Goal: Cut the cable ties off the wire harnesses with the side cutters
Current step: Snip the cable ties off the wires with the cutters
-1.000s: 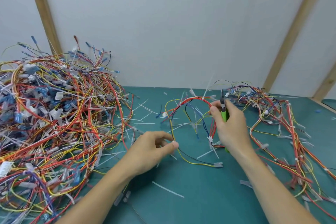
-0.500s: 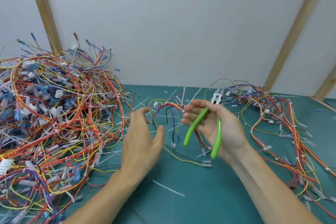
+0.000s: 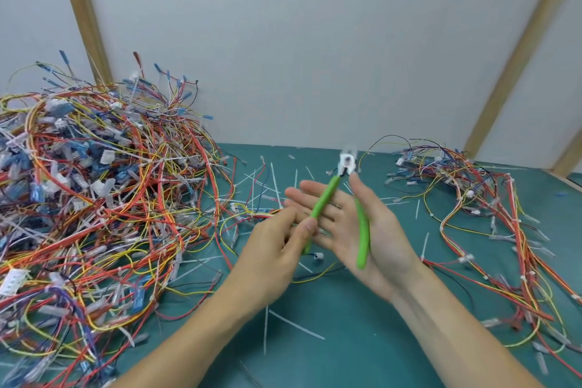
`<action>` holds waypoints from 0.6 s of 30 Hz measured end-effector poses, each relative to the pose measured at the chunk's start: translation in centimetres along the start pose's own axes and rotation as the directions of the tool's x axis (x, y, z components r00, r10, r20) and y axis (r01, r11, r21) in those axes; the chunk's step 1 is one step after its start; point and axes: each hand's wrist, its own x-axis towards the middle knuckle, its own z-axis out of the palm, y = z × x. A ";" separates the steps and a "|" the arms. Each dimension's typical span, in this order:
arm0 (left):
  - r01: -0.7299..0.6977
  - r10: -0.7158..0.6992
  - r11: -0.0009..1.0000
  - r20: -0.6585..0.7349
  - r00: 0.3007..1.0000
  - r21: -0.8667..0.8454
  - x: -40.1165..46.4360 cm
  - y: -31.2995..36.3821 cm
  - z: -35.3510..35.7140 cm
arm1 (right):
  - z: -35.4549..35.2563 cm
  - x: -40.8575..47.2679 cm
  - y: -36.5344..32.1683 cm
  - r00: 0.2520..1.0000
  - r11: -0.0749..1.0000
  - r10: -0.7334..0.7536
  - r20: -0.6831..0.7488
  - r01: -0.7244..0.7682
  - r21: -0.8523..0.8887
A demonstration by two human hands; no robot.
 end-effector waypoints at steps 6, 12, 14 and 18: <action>-0.049 0.061 0.976 -0.048 0.997 0.211 0.3 1.0 -2.0 | 0.1 -0.1 0.3 0.975 0.948 -0.152 -0.160 0.098 -0.303; -0.309 0.022 0.647 0.387 0.922 0.698 0.7 1.2 -3.9 | -2.2 0.5 -0.6 0.849 0.882 -0.359 -0.388 0.173 -0.438; -0.321 -0.045 0.562 0.416 0.908 0.762 0.7 0.4 -3.7 | -2.7 0.6 -0.9 0.836 0.869 -0.367 -0.409 0.150 -0.472; -0.329 -0.037 0.508 0.402 0.915 0.796 1.2 -0.3 -4.4 | -3.4 0.6 -0.7 0.830 0.795 -0.395 -0.394 0.094 -0.599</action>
